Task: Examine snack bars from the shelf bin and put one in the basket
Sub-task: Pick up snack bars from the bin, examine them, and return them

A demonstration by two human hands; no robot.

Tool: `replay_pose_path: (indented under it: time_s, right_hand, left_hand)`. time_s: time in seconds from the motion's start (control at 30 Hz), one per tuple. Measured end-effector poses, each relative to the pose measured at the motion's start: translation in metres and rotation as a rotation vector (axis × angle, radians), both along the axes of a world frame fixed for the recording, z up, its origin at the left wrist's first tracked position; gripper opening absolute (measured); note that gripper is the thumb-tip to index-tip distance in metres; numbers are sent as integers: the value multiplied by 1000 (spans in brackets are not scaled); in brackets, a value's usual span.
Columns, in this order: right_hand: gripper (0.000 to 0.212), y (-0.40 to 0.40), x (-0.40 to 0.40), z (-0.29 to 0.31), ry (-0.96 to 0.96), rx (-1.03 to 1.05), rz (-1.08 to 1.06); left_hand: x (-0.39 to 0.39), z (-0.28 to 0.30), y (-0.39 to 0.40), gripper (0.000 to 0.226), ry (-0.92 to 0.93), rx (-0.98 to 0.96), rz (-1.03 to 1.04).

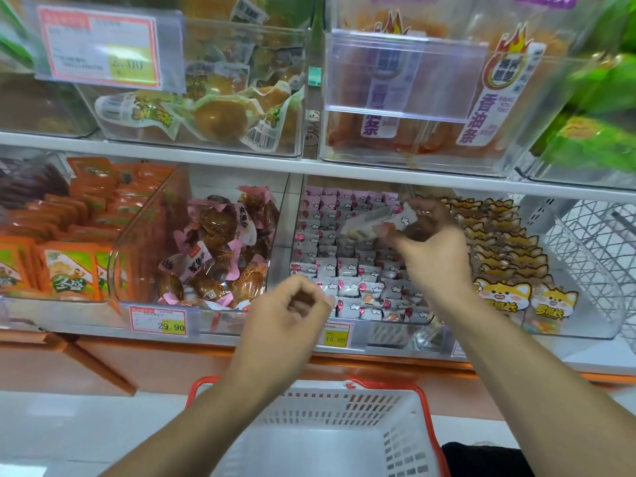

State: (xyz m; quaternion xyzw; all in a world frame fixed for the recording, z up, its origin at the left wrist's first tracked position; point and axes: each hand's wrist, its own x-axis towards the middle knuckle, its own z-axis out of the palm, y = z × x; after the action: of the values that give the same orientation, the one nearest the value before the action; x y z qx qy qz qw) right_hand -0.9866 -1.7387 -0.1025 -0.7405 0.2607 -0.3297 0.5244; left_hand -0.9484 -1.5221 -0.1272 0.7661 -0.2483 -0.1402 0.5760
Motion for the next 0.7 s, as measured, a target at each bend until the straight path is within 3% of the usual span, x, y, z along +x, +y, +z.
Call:
replay_pose_path:
  time_s: [0.1, 0.2, 0.53, 0.7]
  right_hand:
    - [38, 1, 12, -6, 35, -180, -1]
    - [42, 4, 21, -12, 79, -317, 42]
    - [32, -2, 34, -18, 292, -701, 143]
    - [45, -6, 36, -26, 696, -986, 239]
  left_hand:
    - [-3, -6, -1, 4, -319, 230, -87]
    - [-2, -17, 0, 25, -475, 352, -171]
    - [-1, -22, 1, 31, -552, 388, -224]
    - [-1, -22, 2, 33, -545, 402, -231]
